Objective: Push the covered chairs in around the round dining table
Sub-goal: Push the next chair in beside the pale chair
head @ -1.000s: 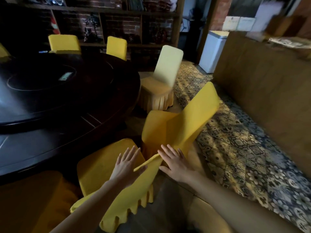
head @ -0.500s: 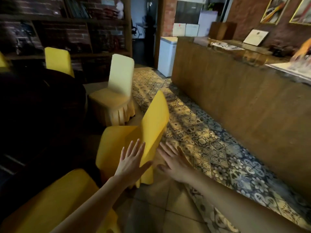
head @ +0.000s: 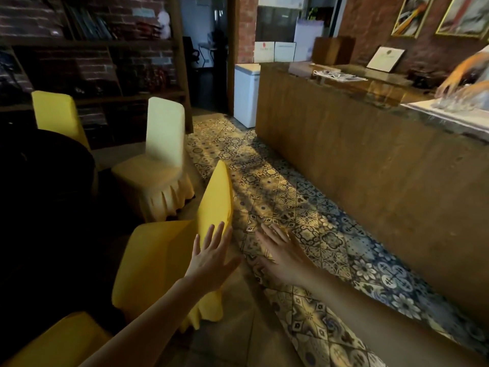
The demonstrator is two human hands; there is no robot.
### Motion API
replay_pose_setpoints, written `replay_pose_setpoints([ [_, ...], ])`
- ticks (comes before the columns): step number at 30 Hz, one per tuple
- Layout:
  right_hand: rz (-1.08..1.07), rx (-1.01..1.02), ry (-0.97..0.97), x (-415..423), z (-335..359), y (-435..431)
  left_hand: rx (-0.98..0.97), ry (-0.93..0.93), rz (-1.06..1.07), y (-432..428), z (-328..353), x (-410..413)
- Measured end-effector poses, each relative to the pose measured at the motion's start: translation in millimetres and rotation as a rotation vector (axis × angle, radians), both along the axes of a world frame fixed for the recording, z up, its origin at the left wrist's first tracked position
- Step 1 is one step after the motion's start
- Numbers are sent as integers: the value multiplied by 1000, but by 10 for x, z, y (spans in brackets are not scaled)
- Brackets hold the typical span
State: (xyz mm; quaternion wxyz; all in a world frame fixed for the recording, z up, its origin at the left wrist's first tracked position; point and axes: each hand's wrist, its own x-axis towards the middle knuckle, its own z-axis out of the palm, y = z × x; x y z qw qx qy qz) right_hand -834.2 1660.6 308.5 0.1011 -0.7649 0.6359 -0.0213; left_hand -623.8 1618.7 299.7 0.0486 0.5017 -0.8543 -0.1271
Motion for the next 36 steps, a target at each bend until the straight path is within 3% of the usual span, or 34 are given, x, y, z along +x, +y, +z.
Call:
replay_pose_setpoints([
  [7, 1, 38, -14, -363, -122, -699, 1, -1, -3, -727, -95, -467],
  [25, 99, 56, -4, -1260, -64, -3479, -2, 34, 120, -3511, 3, -1391],
  [30, 190, 110, 16, -1291, -65, -4054, 43, 35, 204, -3820, -50, -1440],
  [36, 437, 170, 41, -1108, -41, -4996, 60, 9, 452, -4154, -115, -1287],
])
